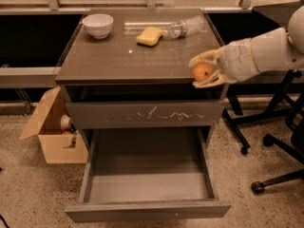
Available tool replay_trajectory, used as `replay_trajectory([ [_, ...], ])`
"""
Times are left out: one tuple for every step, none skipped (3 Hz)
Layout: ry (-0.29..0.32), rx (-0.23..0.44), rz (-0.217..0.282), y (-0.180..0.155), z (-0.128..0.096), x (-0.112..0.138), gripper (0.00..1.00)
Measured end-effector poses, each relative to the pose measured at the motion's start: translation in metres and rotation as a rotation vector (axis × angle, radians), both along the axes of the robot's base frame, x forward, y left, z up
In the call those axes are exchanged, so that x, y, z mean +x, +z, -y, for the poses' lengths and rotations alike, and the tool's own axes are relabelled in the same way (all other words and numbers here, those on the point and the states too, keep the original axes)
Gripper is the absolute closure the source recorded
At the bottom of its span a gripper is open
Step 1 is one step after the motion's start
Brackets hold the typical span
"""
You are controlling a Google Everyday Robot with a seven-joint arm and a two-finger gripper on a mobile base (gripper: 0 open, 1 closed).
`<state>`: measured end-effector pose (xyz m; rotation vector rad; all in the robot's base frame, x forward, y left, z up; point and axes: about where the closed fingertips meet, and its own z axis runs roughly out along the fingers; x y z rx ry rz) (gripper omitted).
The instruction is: Pick orange from middle drawer and place on counter
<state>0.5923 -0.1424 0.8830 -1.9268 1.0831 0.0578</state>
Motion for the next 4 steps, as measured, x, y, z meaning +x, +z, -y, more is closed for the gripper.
replay_trajectory([
  [-0.024, 0.165, 0.096, 0.042, 0.021, 0.042, 1.0],
  [-0.024, 0.165, 0.096, 0.042, 0.021, 0.042, 1.0],
  [-0.05, 0.27, 0.059, 0.037, 0.021, 0.068, 1.0],
  [-0.123, 0.356, -0.006, 0.024, 0.027, 0.109, 1.0],
])
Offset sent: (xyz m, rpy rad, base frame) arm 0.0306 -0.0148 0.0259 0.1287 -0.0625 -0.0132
